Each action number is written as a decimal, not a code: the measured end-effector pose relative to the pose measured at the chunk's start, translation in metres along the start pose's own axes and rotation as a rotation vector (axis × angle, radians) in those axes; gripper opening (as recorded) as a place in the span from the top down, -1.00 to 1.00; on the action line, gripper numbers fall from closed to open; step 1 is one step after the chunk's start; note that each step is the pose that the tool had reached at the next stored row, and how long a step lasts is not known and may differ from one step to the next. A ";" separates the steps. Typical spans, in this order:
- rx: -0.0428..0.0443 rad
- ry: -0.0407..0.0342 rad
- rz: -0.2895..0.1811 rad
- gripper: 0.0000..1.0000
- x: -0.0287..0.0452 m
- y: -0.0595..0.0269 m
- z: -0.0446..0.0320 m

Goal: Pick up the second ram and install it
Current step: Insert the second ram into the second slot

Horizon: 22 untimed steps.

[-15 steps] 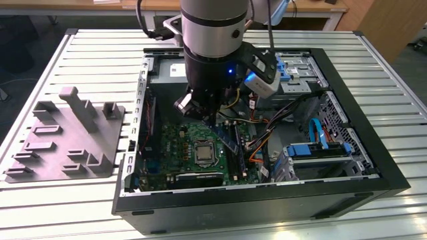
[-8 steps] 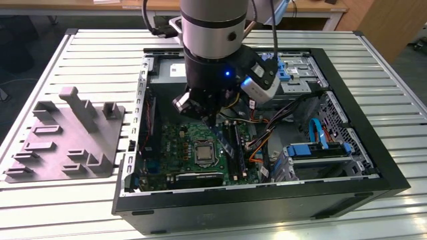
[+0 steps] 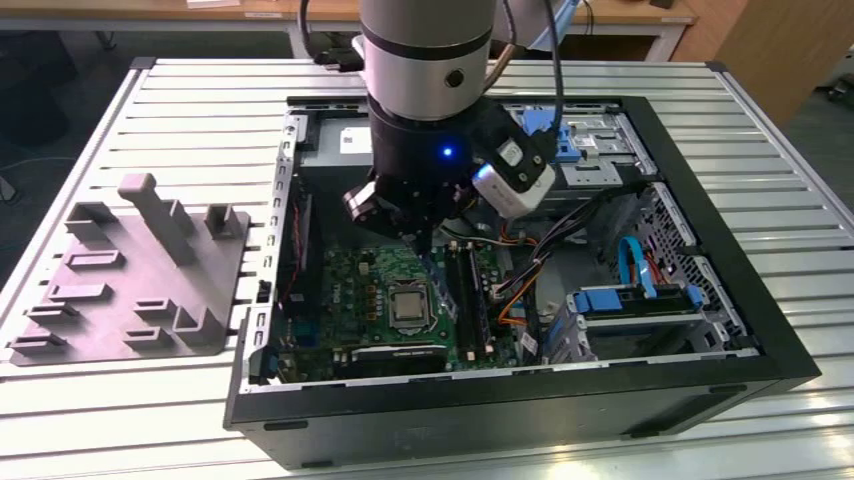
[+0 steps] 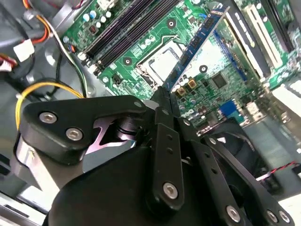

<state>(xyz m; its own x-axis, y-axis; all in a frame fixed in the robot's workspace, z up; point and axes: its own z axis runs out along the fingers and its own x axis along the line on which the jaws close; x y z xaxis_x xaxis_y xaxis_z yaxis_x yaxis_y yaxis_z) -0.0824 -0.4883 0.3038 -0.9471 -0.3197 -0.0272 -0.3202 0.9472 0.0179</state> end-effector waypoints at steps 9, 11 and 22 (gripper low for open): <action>0.0045 -0.0029 0.163 0.77 0.0001 -0.0001 0.0023; 0.0055 -0.0036 0.199 0.77 0.0001 -0.0001 0.0027; 0.0096 -0.0065 0.358 0.77 0.0001 -0.0001 0.0041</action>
<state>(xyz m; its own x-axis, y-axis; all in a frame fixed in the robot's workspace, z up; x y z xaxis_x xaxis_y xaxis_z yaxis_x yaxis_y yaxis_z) -0.0824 -0.4883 0.2998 -0.9991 0.0329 -0.0272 0.0324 0.9993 0.0181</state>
